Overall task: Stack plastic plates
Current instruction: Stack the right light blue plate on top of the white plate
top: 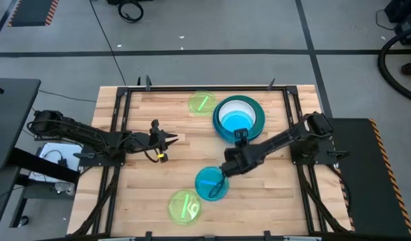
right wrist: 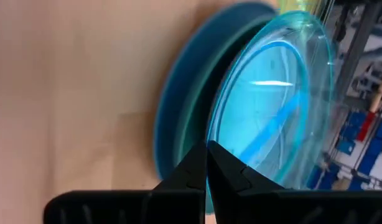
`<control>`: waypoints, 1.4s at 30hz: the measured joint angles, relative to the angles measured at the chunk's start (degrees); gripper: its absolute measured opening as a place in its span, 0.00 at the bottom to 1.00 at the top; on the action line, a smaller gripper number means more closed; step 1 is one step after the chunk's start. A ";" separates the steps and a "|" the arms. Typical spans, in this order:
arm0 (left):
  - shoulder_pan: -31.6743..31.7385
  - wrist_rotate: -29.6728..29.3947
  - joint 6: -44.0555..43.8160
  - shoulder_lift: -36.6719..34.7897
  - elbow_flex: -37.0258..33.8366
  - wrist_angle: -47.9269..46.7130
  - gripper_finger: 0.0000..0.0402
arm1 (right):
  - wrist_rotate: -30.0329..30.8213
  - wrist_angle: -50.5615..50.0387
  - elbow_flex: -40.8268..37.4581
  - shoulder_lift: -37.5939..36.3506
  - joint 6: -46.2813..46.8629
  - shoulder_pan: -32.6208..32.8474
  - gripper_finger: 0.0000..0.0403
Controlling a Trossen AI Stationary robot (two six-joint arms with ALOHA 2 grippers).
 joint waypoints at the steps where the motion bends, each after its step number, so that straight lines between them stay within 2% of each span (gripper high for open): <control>1: 0.00 0.00 0.02 0.00 0.00 0.00 0.20 | 0.07 0.52 -0.90 0.00 -0.61 -0.93 0.03; 10: 0.00 -0.02 0.13 0.00 0.00 -0.20 0.20 | -0.01 11.75 -5.86 -0.69 -12.51 -8.81 0.03; 16: 0.00 -0.02 0.04 -0.02 -0.02 -1.18 0.20 | -3.93 19.37 -8.30 -3.24 -18.87 -13.71 0.03; 25: 0.00 -0.02 0.15 0.00 -0.02 -1.93 0.20 | -8.72 25.40 -12.75 -4.72 -21.73 -18.10 0.04; 34: 0.00 -0.04 -1.33 -0.02 -0.02 -3.20 0.20 | -9.17 29.09 -13.87 -4.72 -21.73 -19.29 0.21; 42: 0.00 -0.03 -1.74 0.00 -0.02 -3.21 0.20 | -9.16 26.30 -11.48 -4.70 -19.62 -19.00 0.39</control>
